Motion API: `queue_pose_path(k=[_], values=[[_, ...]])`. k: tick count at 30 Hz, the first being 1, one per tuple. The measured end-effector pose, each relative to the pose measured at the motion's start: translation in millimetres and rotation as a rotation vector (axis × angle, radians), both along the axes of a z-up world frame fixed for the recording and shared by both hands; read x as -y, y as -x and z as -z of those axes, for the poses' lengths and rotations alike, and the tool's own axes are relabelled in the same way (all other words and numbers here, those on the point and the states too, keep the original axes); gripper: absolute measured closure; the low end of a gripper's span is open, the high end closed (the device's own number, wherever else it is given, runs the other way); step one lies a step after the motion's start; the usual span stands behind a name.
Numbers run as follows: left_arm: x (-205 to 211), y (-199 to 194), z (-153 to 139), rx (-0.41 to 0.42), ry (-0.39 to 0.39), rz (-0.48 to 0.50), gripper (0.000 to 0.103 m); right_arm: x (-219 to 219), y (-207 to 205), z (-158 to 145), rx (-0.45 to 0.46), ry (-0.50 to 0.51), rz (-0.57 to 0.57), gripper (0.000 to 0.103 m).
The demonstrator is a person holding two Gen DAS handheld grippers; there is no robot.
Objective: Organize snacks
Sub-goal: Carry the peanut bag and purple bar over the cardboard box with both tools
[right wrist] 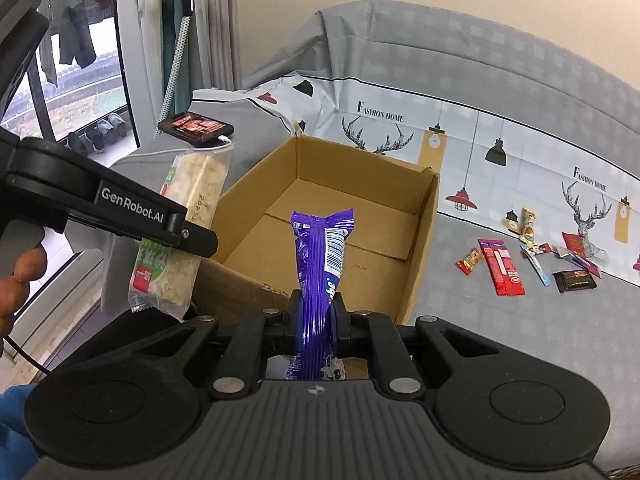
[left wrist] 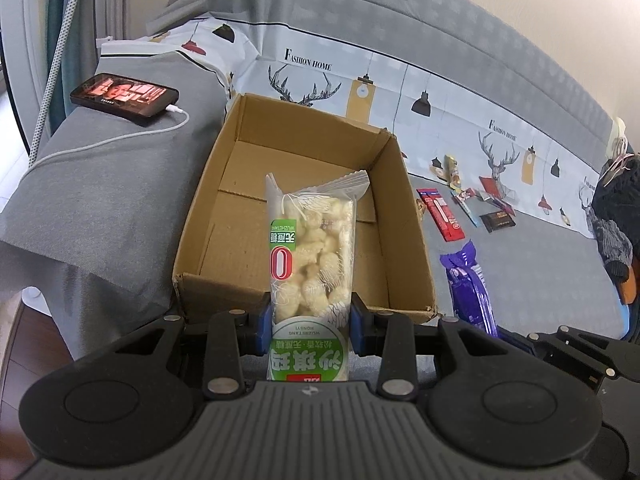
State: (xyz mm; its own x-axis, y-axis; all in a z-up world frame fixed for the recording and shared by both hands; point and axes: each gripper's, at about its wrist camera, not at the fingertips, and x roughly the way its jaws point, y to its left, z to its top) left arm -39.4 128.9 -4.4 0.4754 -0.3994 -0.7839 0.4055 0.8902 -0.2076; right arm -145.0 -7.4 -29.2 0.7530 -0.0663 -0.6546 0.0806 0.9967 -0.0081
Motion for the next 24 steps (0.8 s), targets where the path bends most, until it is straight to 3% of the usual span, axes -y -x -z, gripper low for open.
queue_pose_path(k=[9, 13, 24], values=[[-3.0, -12.4, -10.4, 0.009, 0.029, -0.035, 0.062, 8.2, -18.7, -4.0, 0.002, -0.002, -0.002, 0.090], [-3.8, -12.9, -11.4, 0.023, 0.010, -0.037, 0.062, 11.6, -15.7, -10.6, 0.052, -0.018, 0.013, 0.090], [2.2, -25.0, 0.0, -0.006, 0.031, -0.007, 0.062, 14.5, -22.5, -3.6, 0.017, -0.023, 0.045, 0.090]])
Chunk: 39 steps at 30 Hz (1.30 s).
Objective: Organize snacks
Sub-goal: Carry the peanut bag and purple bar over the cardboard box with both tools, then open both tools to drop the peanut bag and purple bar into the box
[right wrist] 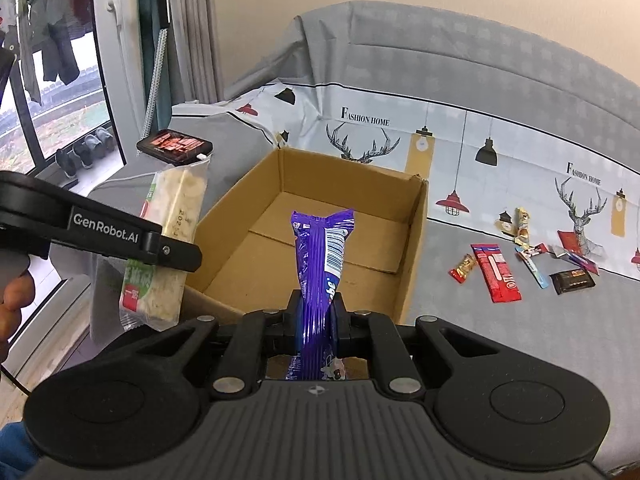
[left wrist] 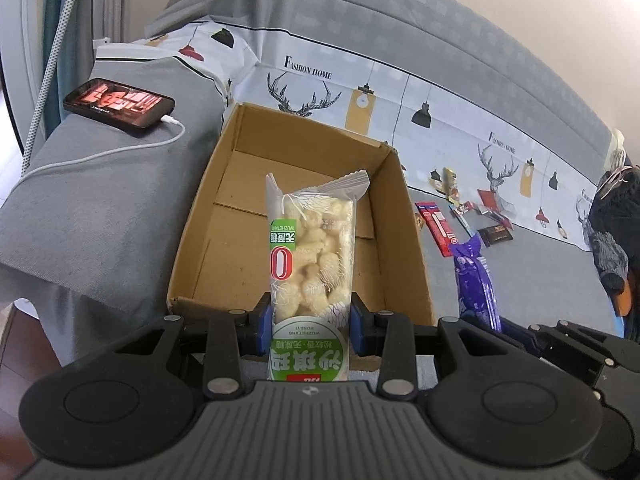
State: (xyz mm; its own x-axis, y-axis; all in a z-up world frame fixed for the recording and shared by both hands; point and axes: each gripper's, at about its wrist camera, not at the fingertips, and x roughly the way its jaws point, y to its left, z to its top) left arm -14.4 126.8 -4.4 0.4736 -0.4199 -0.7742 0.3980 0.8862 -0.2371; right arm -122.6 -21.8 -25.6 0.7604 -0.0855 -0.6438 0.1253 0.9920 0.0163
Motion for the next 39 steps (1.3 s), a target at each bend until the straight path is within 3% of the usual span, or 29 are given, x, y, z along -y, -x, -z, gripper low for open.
queue_pose_path(k=[16, 39], values=[[11.3, -54.3, 19.9, -0.050, 0.004, -0.014, 0.062, 14.3, -49.6, 19.6, -0.066, -0.005, 0.021, 0.090], [56.7, -138.7, 75.9, -0.125, -0.086, -0.009, 0.062, 49.0, -134.8, 65.7, -0.131, -0.062, 0.045, 0.090]])
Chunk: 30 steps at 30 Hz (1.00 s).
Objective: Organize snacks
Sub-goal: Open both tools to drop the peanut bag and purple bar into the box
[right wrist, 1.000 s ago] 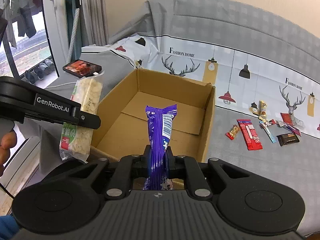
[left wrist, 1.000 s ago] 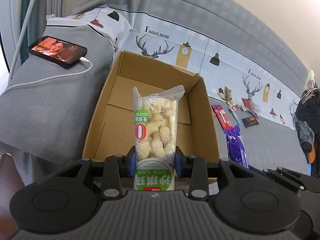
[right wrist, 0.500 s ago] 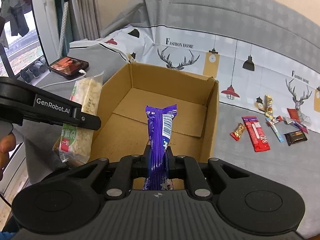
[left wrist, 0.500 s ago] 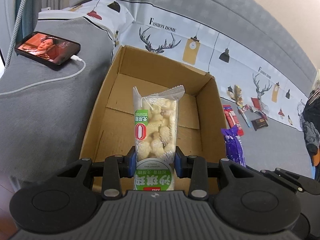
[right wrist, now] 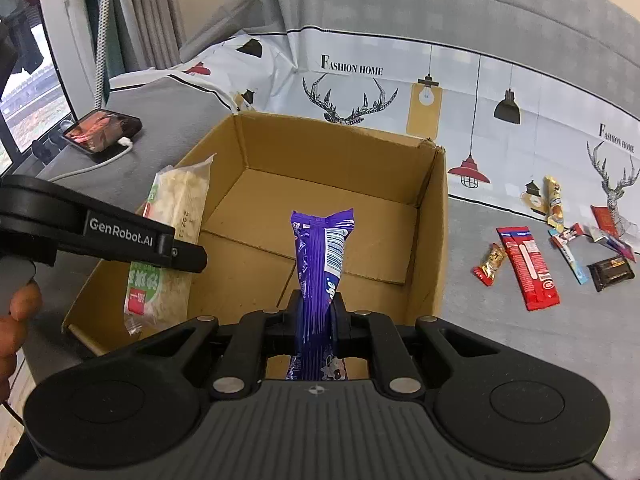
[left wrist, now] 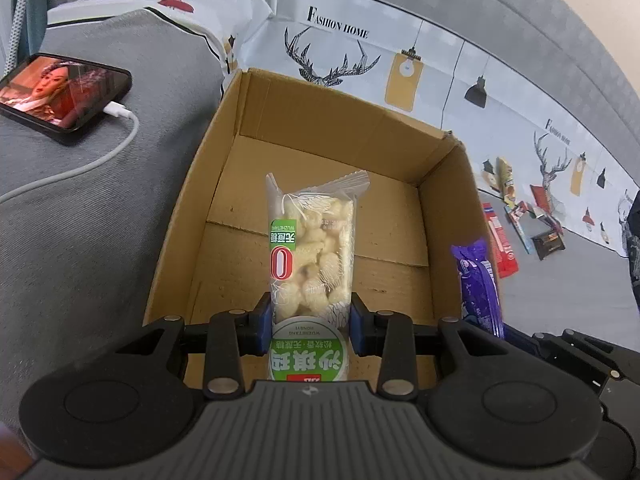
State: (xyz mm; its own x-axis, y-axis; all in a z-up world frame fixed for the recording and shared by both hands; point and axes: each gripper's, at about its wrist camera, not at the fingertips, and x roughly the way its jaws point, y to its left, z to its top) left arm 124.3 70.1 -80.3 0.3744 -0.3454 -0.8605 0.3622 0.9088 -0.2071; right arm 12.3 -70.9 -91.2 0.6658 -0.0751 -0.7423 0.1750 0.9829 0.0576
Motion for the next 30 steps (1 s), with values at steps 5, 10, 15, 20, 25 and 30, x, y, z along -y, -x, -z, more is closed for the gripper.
queue_pose_path(k=[5, 10, 15, 20, 25, 30], values=[[7.5, -13.0, 11.6, -0.014, -0.024, 0.004, 0.062, 5.7, -14.3, 9.8, -0.016, -0.012, 0.008, 0.090], [18.0, -25.8, 23.9, -0.035, -0.068, 0.020, 0.062, 11.3, -26.1, 18.3, -0.031, -0.021, 0.022, 0.090], [23.6, -41.6, 33.9, -0.084, -0.102, -0.003, 0.001, 23.0, -36.1, 21.9, -0.033, -0.039, 0.070, 0.060], [22.5, -45.2, 26.5, -0.083, -0.137, 0.003, 0.000, 27.2, -32.2, 11.8, -0.003, -0.011, 0.107, 0.020], [19.4, -33.0, 9.9, -0.082, -0.147, 0.016, 0.000, 25.3, -10.2, -0.9, -0.009, -0.025, 0.127, 0.016], [17.5, -7.4, -20.0, -0.051, -0.181, 0.048, 0.000, 20.7, 19.2, -18.7, 0.009, -0.048, 0.159, 0.010]])
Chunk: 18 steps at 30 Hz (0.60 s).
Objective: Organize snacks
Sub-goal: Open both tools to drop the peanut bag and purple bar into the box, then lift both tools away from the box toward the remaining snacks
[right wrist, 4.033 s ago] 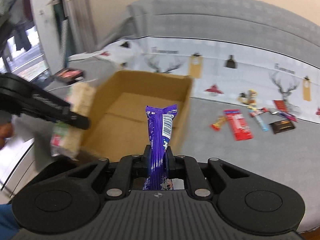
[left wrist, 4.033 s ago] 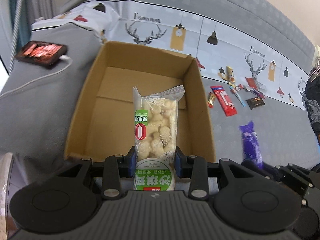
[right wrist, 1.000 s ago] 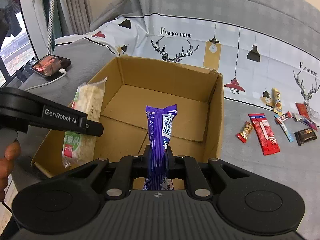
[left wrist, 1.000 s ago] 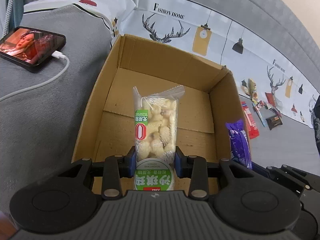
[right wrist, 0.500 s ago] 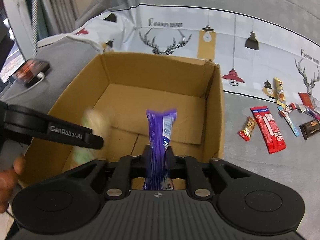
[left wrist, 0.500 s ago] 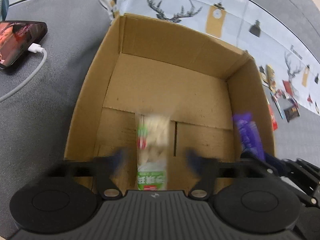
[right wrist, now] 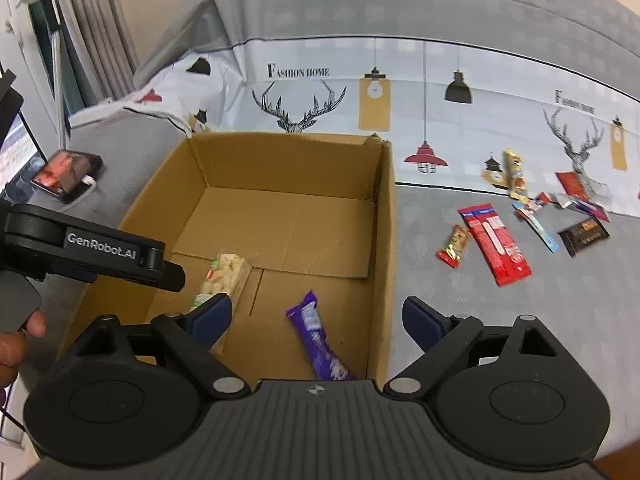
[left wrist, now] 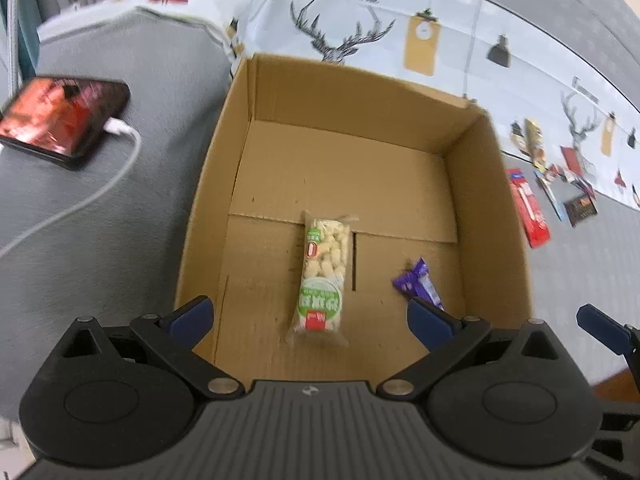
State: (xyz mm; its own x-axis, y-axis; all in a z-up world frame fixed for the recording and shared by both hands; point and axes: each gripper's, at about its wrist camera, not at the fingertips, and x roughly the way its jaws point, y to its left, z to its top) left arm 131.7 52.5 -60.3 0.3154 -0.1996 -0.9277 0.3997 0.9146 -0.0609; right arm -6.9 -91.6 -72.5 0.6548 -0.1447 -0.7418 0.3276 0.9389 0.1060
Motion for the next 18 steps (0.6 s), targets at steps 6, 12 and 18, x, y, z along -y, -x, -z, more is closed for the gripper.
queue_pose_path(k=[6, 12, 18], values=[[-4.5, 45.9, -58.2, 0.057, -0.058, 0.063, 0.000, -3.2, 44.7, -33.0, 0.048, -0.017, 0.047, 0.008], [-2.3, 98.1, -151.5, 0.089, -0.024, 0.116, 0.000, -3.7, 92.7, -58.5, 0.105, 0.017, 0.102, 0.007], [4.9, 154.0, -264.0, 0.275, 0.061, 0.147, 0.000, 2.8, 128.7, -72.4, 0.129, 0.033, 0.144, 0.007]])
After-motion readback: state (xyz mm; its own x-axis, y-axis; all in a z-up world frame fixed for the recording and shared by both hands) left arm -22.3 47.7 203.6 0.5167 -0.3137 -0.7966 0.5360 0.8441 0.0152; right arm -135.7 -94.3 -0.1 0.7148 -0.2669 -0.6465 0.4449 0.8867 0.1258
